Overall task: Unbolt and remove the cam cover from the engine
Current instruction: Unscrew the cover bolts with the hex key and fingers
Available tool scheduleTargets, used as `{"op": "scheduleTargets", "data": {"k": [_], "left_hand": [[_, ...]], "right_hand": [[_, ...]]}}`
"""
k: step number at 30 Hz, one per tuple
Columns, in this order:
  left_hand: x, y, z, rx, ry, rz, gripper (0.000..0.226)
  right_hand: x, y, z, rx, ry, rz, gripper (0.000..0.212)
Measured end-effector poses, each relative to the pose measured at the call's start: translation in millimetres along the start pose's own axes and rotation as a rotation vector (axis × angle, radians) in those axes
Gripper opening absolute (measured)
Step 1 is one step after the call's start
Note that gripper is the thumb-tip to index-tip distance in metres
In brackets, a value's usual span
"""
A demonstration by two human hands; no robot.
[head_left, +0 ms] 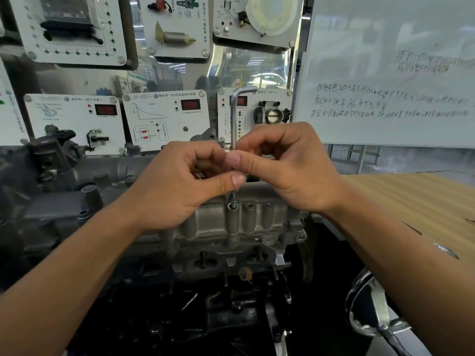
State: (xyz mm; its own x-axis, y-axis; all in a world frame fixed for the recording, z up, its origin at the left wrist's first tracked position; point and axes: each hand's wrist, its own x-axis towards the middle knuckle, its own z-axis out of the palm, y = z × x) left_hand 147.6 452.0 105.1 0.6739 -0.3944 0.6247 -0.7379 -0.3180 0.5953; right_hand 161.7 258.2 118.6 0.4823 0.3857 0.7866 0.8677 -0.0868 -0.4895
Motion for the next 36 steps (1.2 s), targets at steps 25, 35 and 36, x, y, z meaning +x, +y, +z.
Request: {"op": "scheduleTargets", "data": {"k": [25, 35, 36], "left_hand": [[-0.6, -1.5, 0.2, -0.013, 0.002, -0.011, 0.02], [-2.6, 4.2, -4.2, -0.033, -0.048, 0.019, 0.014], [-2.6, 4.3, -3.6, -0.035, -0.041, 0.019, 0.013]], "right_hand": [[-1.1, 1.0, -0.1, -0.004, 0.012, 0.012, 0.008], [-0.8, -2.5, -3.0, 0.074, -0.121, 0.016, 0.007], [-0.6, -2.3, -3.3, 0.08, -0.116, 0.022, 0.008]]}}
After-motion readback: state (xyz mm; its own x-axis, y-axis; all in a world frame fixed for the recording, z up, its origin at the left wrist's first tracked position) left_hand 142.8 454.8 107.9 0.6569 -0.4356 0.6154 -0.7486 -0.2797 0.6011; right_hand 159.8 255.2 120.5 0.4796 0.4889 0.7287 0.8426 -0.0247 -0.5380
